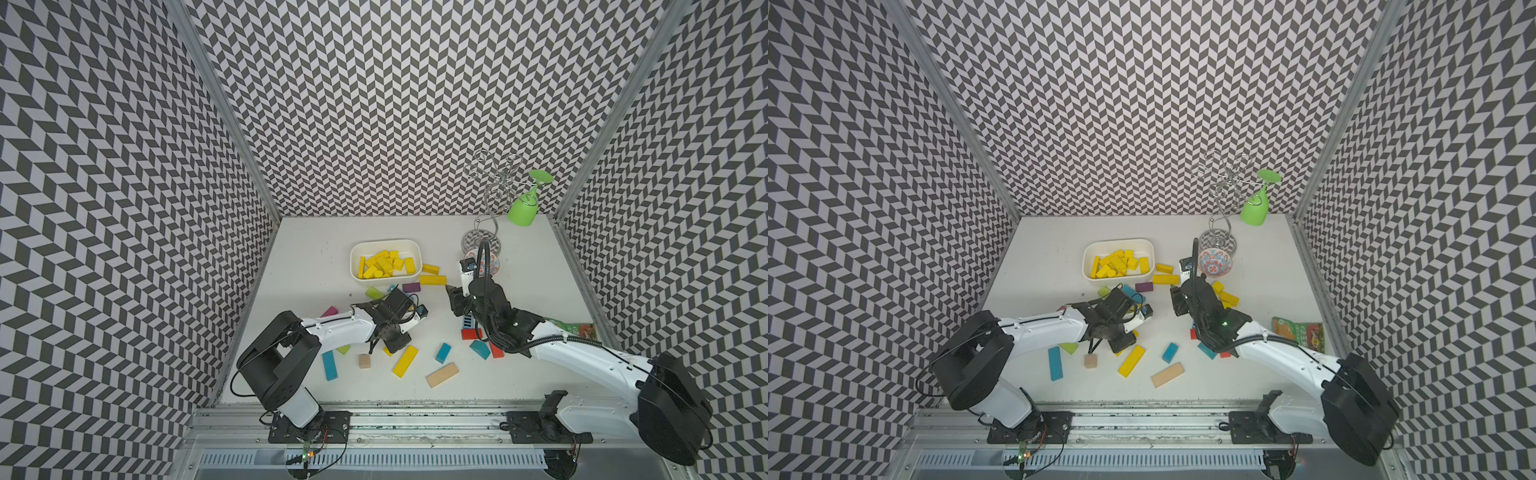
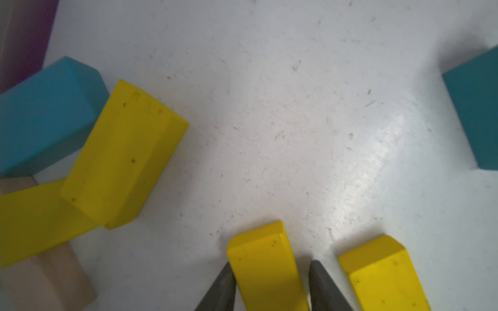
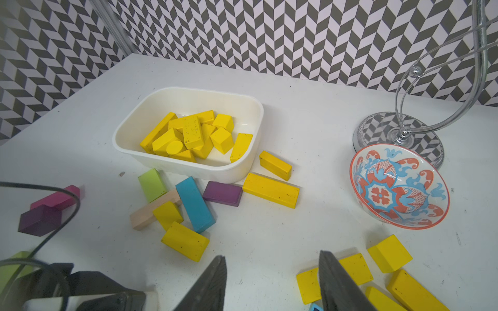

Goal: Pick out the yellow building blocks
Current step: Pick up the building block from the center of the board.

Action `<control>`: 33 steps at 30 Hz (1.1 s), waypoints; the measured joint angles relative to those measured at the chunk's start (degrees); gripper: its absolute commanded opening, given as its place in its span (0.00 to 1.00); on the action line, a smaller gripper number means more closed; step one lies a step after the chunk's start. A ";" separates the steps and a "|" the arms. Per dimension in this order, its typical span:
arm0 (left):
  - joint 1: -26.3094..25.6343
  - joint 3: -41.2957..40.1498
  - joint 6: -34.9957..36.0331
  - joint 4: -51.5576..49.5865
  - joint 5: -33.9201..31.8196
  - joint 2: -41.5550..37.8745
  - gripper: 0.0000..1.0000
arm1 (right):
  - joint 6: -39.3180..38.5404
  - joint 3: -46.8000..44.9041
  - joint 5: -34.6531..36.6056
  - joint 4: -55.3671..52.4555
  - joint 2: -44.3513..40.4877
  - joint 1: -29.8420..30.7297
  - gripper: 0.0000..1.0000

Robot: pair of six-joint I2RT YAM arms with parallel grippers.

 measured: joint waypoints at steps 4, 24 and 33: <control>0.00 0.00 -0.09 0.02 0.26 0.15 0.33 | 0.04 0.00 0.00 0.00 0.00 0.00 0.56; 0.57 4.85 -2.99 -1.36 -4.61 -8.04 0.00 | 0.02 -1.88 1.81 0.87 -1.73 0.00 0.56; 10.19 10.38 -18.84 11.41 -6.97 -12.66 0.00 | 0.42 -3.30 3.06 2.75 -2.86 0.00 0.56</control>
